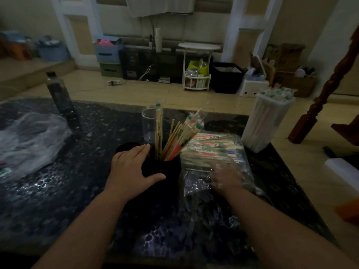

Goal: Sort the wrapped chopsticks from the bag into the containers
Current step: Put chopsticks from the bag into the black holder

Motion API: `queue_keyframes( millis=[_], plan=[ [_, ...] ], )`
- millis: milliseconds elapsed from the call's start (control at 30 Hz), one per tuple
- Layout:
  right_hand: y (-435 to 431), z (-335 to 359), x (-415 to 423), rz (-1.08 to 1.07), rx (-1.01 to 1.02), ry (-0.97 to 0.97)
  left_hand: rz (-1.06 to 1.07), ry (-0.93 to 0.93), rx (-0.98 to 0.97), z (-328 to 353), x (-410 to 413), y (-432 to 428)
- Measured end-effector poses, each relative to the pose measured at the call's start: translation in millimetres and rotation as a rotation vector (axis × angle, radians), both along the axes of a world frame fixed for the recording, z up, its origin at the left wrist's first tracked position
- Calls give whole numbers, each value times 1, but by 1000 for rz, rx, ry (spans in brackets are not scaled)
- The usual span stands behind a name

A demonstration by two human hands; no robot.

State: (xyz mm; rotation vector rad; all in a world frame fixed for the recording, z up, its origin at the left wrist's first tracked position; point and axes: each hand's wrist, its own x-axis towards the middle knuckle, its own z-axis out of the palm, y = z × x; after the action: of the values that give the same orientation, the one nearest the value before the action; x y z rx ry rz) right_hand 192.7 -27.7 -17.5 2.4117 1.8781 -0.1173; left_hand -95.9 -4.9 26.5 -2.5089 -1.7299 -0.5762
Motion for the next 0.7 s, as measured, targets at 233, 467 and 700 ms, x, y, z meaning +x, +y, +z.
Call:
queue_keyframes(
  millis=[233,467,700],
  plan=[
    [7,-1,-1,9,132,16,55,124,47,-3,8,-1],
    [9,-8,2,-62,81,195,69,88,24,-1,11,-1],
    [5,-7,1,-1,-90,131,66,65,5,1,12,-1]
  ],
)
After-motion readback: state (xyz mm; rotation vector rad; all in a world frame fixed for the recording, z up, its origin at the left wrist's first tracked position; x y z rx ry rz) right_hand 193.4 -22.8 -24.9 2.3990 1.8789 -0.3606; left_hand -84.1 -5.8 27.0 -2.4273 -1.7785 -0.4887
